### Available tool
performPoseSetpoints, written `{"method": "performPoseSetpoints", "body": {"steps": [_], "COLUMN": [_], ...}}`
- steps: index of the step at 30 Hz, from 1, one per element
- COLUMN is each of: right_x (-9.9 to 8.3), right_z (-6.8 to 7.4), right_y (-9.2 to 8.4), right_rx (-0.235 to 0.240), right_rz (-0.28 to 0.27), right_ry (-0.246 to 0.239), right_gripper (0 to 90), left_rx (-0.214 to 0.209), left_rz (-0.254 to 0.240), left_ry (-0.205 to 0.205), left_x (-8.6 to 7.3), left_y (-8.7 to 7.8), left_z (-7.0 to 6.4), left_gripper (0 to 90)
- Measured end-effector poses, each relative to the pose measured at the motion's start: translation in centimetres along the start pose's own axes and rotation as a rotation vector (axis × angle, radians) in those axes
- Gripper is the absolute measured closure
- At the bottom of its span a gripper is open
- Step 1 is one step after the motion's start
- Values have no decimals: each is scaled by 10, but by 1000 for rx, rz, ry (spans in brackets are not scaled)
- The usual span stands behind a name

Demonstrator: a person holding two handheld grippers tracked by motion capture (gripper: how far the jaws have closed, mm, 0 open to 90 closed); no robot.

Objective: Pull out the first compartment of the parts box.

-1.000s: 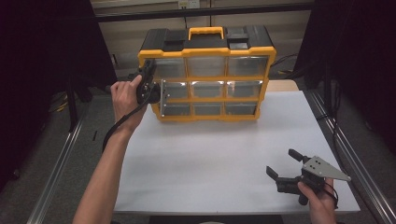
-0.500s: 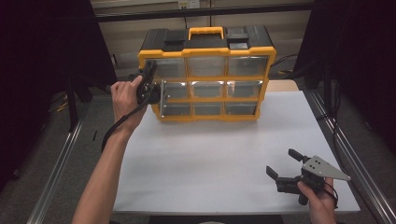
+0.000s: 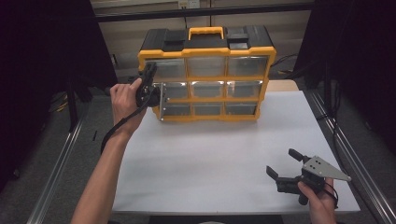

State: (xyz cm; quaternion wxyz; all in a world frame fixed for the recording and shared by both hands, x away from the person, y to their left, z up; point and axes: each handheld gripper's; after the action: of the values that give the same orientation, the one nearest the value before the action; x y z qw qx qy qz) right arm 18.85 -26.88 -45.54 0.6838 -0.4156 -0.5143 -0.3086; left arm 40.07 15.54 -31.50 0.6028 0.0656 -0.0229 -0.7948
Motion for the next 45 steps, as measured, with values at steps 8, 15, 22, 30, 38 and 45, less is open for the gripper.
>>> {"method": "performPoseSetpoints", "body": {"steps": [8,15,22,30,38,45], "right_x": [0,0,0,1,0,0], "right_z": [0,0,0,0,0,1], "right_y": [1,0,-2,-2,0,-1], "right_rx": [-1,5,1,-1,-10,-8], "right_rz": [-1,-6,-10,-19,-27,-25], "right_ry": [2,-5,1,-1,6,-2], "right_gripper": [0,0,0,0,0,0], "left_rx": [-5,3,1,10,3,7], "left_rz": [-6,-6,-7,-16,-18,-20], "left_ry": [-35,-29,-38,-32,-39,-38], "left_x": [-2,0,0,0,0,0], "left_y": [-6,-8,-11,-18,-19,-23], "left_z": [-1,-1,-1,-2,-1,-2], "left_gripper": [813,813,814,813,809,807]}}
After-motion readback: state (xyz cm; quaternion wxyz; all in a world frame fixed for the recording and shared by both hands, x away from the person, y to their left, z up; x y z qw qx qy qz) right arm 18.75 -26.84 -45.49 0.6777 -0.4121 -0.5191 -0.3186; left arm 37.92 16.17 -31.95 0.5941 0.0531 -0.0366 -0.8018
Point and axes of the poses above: each handheld gripper's, and its own axes: y roughly forward along the jaws, x roughly out of its top, z roughly to its left, and after that the axes turned 4 degrees about y, right-handed
